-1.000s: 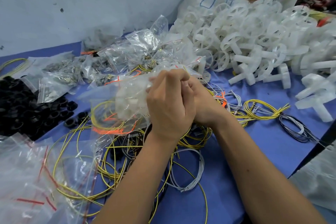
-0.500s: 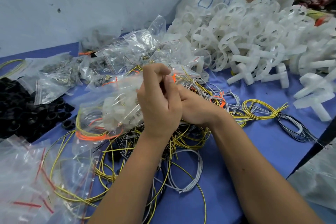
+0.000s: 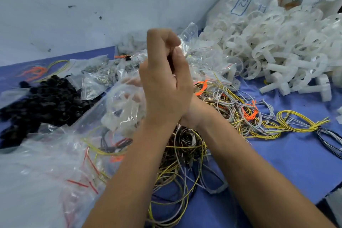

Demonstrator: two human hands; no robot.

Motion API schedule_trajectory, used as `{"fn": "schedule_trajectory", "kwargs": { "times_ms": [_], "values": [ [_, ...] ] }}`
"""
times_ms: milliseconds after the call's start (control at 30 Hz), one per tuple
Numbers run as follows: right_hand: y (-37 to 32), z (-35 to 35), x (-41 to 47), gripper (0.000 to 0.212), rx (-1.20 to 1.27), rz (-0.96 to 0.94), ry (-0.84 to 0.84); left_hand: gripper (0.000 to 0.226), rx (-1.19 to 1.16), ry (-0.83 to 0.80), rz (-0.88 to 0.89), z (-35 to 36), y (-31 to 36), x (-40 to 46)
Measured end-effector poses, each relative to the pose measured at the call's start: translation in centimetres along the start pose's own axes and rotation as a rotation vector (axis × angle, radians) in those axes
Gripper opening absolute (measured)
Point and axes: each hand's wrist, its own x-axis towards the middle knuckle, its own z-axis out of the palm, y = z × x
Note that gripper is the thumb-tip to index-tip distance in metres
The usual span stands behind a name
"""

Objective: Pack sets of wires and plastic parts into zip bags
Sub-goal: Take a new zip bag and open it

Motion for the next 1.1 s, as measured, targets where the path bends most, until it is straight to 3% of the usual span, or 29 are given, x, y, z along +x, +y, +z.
{"fn": "schedule_trajectory", "kwargs": {
  "times_ms": [133, 267, 400, 467, 533, 633, 700, 833, 900, 967, 1100],
  "values": [
    [0.6, 4.9, 0.9, 0.052, 0.226, 0.042, -0.101, 0.010, 0.145, -0.059, 0.024, -2.7, -1.1, 1.0],
    [1.7, 5.6, 3.2, 0.026, -0.147, 0.205, 0.062, 0.011, 0.224, 0.019, -0.206, -6.0, -3.1, -0.3],
    [1.4, 3.5, 3.8, 0.043, -0.135, 0.307, 0.223, 0.002, 0.370, 0.168, -0.412, -9.2, -6.3, -1.2],
    [0.9, 2.4, 3.9, 0.053, -0.199, 0.321, 0.270, 0.015, 0.531, 0.092, -0.590, -10.4, -8.4, -2.0],
    [0.4, 1.2, 4.4, 0.059, -0.158, 0.356, 0.311, 0.029, 0.636, -0.086, -0.704, -11.2, -10.1, -3.1],
    [-0.1, 0.0, 5.7, 0.066, 0.029, 0.418, 0.354, 0.041, 0.618, -0.213, -0.723, -11.8, -10.8, -4.2],
    [0.2, -0.5, 6.3, 0.068, -0.024, 0.366, 0.474, 0.043, 0.574, -0.263, -0.615, -11.9, -10.1, -4.1],
    [1.2, -1.8, 8.0, 0.033, -0.478, 0.110, 0.735, 0.033, 0.675, -0.369, -0.253, -10.3, -8.1, -4.5],
    [2.0, -2.5, 9.0, 0.024, -0.878, 0.055, 0.748, 0.038, 0.730, -0.422, -0.230, -8.5, -6.9, -5.1],
    [2.6, -2.9, 9.8, 0.015, -1.163, 0.062, 0.651, 0.046, 0.817, -0.513, -0.273, -6.9, -6.0, -6.0],
    [3.3, -3.5, 10.7, 0.031, -1.496, 0.133, 0.342, 0.046, 0.937, -0.593, -0.222, -6.1, -6.7, -6.6]
  ]
}}
